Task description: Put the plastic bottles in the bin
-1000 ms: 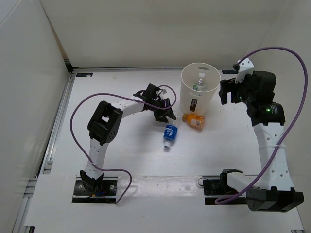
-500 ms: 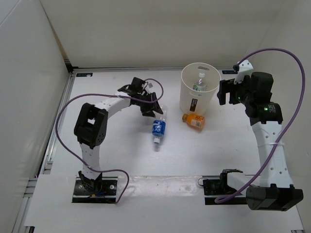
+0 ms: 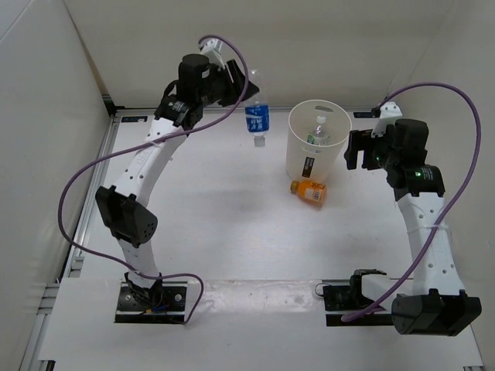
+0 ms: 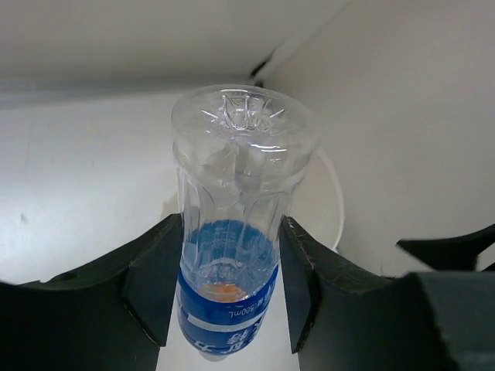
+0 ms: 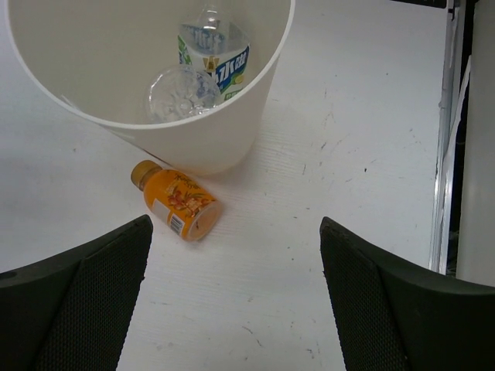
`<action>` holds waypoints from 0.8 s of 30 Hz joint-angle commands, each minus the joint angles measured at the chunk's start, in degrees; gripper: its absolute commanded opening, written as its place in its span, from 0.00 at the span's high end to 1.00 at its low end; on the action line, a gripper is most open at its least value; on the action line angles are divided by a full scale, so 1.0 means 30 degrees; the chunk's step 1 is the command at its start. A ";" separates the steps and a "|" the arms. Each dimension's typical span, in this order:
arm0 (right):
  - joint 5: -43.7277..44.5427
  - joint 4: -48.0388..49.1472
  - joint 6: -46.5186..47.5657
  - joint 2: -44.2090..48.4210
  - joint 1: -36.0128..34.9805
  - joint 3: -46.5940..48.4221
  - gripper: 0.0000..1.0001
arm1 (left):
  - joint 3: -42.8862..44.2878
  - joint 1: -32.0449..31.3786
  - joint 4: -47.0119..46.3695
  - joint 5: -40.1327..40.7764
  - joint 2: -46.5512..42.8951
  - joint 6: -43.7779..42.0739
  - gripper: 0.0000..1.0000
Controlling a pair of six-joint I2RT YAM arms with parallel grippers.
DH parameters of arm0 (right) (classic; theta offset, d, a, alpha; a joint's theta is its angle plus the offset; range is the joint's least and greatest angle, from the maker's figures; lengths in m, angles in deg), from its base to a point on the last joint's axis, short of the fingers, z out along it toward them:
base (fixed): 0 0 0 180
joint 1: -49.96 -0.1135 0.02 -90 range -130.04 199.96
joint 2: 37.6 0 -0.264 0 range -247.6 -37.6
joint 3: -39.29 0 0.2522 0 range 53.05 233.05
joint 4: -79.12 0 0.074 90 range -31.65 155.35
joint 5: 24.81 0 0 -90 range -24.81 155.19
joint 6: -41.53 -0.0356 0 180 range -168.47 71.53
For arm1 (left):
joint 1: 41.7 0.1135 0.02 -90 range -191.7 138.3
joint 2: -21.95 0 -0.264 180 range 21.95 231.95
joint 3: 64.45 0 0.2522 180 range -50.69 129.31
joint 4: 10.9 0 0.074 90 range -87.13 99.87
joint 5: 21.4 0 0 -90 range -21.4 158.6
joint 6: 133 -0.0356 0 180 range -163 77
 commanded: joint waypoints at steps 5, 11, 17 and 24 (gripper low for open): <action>0.0724 0.1324 -0.0577 0.0238 0.0617 -0.0506 0.10 | 0.1575 -0.1349 -0.5361 0.3474 -0.0914 -0.0475 1.00; 0.1135 0.1704 -0.0725 0.0354 0.0705 -0.0711 0.10 | 0.3801 -0.2932 -0.7770 0.4586 0.1425 -0.1797 1.00; 0.1545 0.2055 -0.0491 0.0618 0.0677 -0.1209 0.10 | 0.6240 -0.3462 -0.7237 0.4880 0.3541 -0.2295 1.00; 0.1311 0.2114 -0.0373 0.0590 0.0793 -0.1297 0.10 | 0.0382 -0.2554 -0.8092 0.6111 0.0293 -0.2092 0.93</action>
